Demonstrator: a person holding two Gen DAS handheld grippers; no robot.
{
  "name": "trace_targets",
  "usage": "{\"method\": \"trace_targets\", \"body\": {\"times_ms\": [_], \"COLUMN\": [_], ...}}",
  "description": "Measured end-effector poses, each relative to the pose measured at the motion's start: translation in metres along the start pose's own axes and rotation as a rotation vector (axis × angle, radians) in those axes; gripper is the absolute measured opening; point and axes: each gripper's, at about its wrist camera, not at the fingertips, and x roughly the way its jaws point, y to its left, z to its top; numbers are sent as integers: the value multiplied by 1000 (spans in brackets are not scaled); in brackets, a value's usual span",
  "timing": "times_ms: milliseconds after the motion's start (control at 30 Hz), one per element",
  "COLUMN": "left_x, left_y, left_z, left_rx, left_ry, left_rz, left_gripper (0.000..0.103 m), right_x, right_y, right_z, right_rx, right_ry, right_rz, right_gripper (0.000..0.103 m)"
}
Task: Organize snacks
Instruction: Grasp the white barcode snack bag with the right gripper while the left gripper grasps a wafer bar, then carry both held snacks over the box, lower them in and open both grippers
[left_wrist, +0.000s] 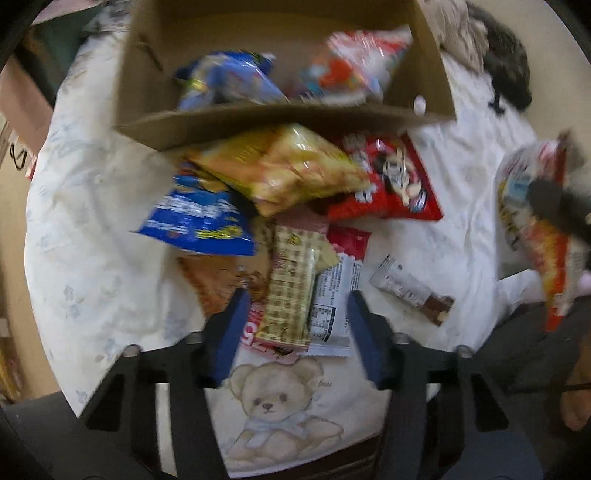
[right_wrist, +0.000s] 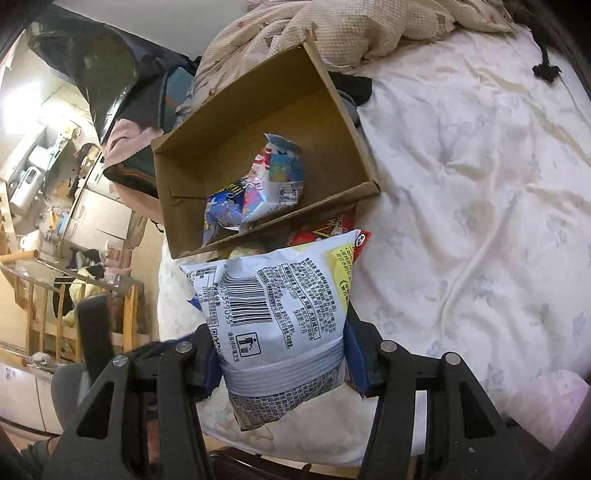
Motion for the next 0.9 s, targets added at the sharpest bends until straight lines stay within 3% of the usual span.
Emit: {"method": "trace_targets", "body": {"times_ms": [133, 333, 367, 400, 667, 900], "left_x": [15, 28, 27, 25, -6, -38], "left_y": [-10, -9, -10, -12, -17, -4], "left_z": [0, -6, -7, -8, -22, -33], "left_rx": [23, 29, 38, 57, 75, 16], "left_ry": [9, 17, 12, 4, -62, -120], "left_rz": [50, 65, 71, 85, 77, 68], "left_gripper": [46, 45, 28, 23, 22, 22], "right_x": [1, 9, 10, 10, 12, 11], "right_y": [-2, -3, -2, 0, 3, 6], "right_z": [-2, -1, -1, -1, -2, -3], "right_rx": [-9, -17, -20, -23, -35, -51], "right_ry": [5, 17, 16, 15, 16, 0], "right_rz": [-6, -22, -22, -22, -29, -38], "right_gripper": [56, 56, 56, 56, 56, 56]}}
